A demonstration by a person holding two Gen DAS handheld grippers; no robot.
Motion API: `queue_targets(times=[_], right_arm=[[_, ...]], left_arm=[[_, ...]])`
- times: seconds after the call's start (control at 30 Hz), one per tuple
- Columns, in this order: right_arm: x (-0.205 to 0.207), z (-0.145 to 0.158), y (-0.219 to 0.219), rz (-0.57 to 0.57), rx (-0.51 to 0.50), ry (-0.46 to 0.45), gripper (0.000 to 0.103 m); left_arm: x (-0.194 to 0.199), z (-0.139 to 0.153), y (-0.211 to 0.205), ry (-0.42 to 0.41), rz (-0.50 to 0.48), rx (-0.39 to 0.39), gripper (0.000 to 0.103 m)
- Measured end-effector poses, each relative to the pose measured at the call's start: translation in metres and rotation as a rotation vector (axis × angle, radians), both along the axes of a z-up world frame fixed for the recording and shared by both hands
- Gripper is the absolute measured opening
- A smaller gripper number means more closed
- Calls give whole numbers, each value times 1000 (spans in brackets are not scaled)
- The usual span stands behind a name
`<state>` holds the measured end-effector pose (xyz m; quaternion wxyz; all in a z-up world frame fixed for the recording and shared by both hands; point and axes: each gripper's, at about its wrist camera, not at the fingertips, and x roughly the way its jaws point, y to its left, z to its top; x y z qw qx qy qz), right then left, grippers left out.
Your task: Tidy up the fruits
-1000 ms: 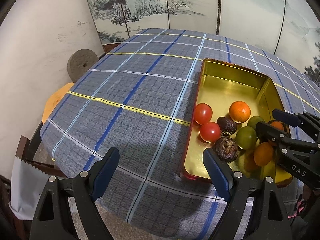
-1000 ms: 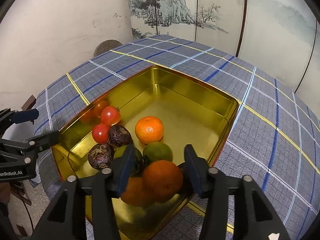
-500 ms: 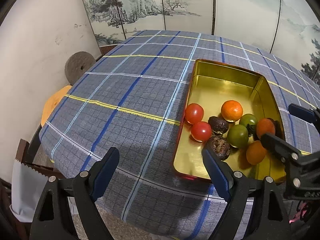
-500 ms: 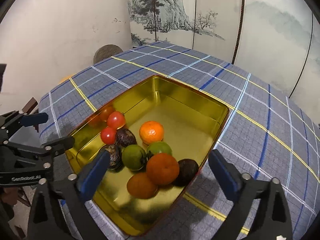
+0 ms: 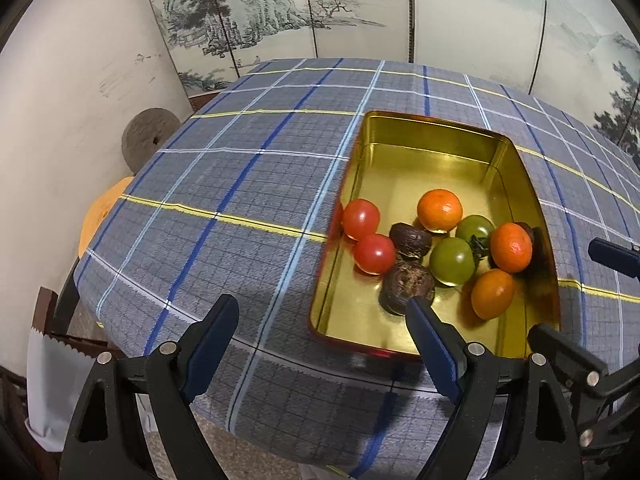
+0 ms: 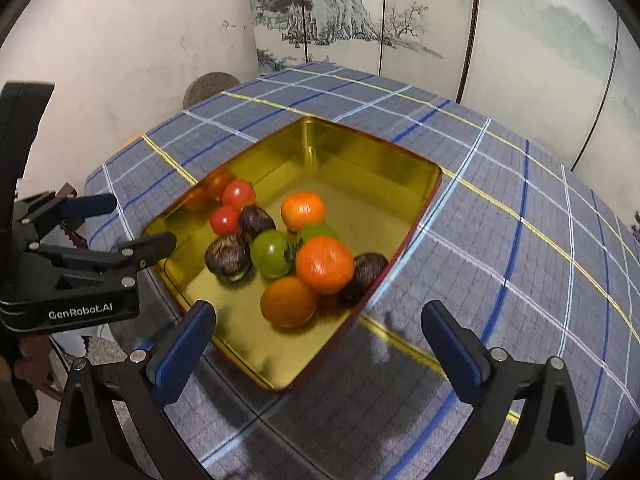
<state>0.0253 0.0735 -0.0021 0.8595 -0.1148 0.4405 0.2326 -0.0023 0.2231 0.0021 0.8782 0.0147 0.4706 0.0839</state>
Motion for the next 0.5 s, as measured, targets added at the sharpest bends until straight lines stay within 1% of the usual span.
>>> queue_targets(times=[0.27,0.5], right_arm=[[-6,-10,-4,-6,-14,29,102],[-7,-13,-4,-5,-28,35,102]], left_arm=[[2,-2,-8,23,10,11,86],[2,-1,-15,28,-8,14,86]])
